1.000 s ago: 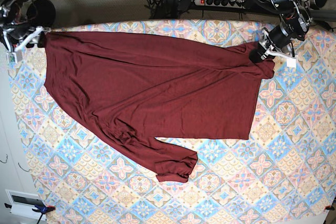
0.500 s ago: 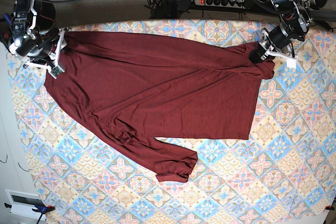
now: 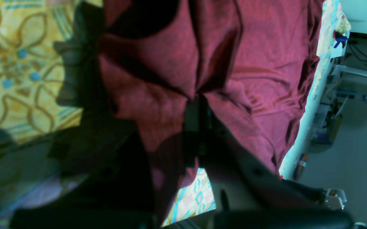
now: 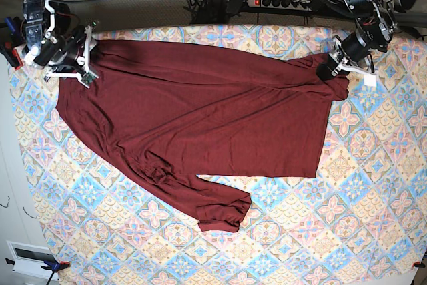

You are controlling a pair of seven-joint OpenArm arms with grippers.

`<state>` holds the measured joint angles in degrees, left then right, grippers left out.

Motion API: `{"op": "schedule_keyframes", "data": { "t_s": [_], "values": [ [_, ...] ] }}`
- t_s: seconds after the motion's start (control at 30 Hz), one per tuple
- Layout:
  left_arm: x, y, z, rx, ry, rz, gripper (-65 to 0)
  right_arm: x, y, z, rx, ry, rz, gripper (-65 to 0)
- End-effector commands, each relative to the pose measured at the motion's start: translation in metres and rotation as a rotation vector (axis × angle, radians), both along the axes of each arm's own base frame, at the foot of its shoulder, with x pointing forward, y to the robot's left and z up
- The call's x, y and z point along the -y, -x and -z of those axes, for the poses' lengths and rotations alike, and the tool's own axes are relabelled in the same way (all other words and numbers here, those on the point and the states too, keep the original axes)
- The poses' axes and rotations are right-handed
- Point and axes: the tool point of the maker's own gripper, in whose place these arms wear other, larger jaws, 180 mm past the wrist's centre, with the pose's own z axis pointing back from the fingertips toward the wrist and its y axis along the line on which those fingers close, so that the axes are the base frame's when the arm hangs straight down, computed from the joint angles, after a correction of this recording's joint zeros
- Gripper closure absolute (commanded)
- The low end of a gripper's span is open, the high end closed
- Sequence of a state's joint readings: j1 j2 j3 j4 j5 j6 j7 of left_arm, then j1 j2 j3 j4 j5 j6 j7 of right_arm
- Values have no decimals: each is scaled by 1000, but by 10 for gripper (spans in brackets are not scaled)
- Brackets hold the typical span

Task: Layout the t-shirt on the table in an organized manner, then fold the t-shirt properly
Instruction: 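Regrasp the collar corner with the right gripper and pull it outward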

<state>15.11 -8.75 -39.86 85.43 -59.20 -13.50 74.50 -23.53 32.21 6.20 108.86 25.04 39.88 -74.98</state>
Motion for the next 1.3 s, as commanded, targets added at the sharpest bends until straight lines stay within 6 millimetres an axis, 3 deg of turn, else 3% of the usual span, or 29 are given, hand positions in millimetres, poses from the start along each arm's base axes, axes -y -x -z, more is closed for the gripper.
{"op": "schedule_keyframes", "data": {
  "t_s": [0.0,0.2,0.37,0.53,0.63,0.8,1.07,1.27],
  "values": [
    [-5,-7,-9,37,-9,1,0,4,-8,-8,30,13,-12,-278],
    [-4,-7,-9,38,-8,0,0,6,-8,-6,25,14,-7,-278],
    [-4,-7,-9,38,-8,0,0,11,7,15,-56,94,-48,-278],
    [-4,-7,-9,38,-8,0,0,17,9,18,-69,153,-66,-274],
    [-4,-7,-9,38,-8,0,0,21,9,18,-67,176,-68,-218],
    [-4,-7,-9,38,-8,0,0,23,3,15,-53,184,-65,-23],
    [-4,-7,-9,38,-8,0,0,30,-24,-8,62,180,-28,-19],
    [-4,-7,-9,37,-8,0,0,50,-22,-20,89,207,33,-19]
  ]
}}
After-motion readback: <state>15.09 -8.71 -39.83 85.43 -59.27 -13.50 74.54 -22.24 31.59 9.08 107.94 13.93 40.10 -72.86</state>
